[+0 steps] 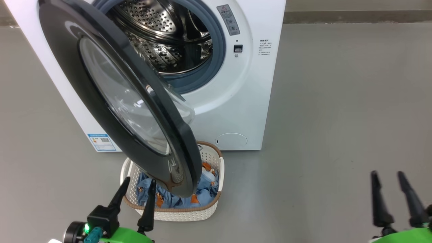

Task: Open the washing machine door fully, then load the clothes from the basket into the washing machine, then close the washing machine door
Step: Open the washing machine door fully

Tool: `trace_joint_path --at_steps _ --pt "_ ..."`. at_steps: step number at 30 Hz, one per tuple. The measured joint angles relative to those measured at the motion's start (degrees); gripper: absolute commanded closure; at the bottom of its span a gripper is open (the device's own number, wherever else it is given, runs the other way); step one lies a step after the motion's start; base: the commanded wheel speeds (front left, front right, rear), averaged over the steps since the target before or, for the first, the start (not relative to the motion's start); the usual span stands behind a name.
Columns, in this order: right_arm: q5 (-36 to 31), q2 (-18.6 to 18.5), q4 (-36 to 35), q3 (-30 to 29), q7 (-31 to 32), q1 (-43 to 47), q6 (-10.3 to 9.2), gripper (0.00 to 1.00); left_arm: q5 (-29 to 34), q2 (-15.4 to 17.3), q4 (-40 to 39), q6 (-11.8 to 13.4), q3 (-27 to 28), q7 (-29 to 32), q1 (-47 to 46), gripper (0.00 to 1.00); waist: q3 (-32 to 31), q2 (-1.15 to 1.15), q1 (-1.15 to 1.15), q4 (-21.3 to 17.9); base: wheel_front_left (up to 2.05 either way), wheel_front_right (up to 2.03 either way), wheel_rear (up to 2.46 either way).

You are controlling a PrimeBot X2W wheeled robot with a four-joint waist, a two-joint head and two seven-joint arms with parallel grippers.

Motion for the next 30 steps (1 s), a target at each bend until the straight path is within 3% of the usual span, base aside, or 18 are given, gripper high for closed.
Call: trace_joint_path --at_steps 9,30 --pt "-5.72 2.35 0.34 3.66 1.42 2.02 0.01 0.0 -0.09 0.01 0.13 0.01 -0.44 0.0 0.0 0.0 0.06 0.0 0.0 0.71 0.0 0.0 0.0" --pt "-6.55 3.11 3.01 3.81 1.35 2.02 0.01 0.0 -0.52 0.03 0.7 1.26 -0.59 0.0 -0.01 0.0 0.21 0.0 0.0 0.95 0.0 0.0 0.0"
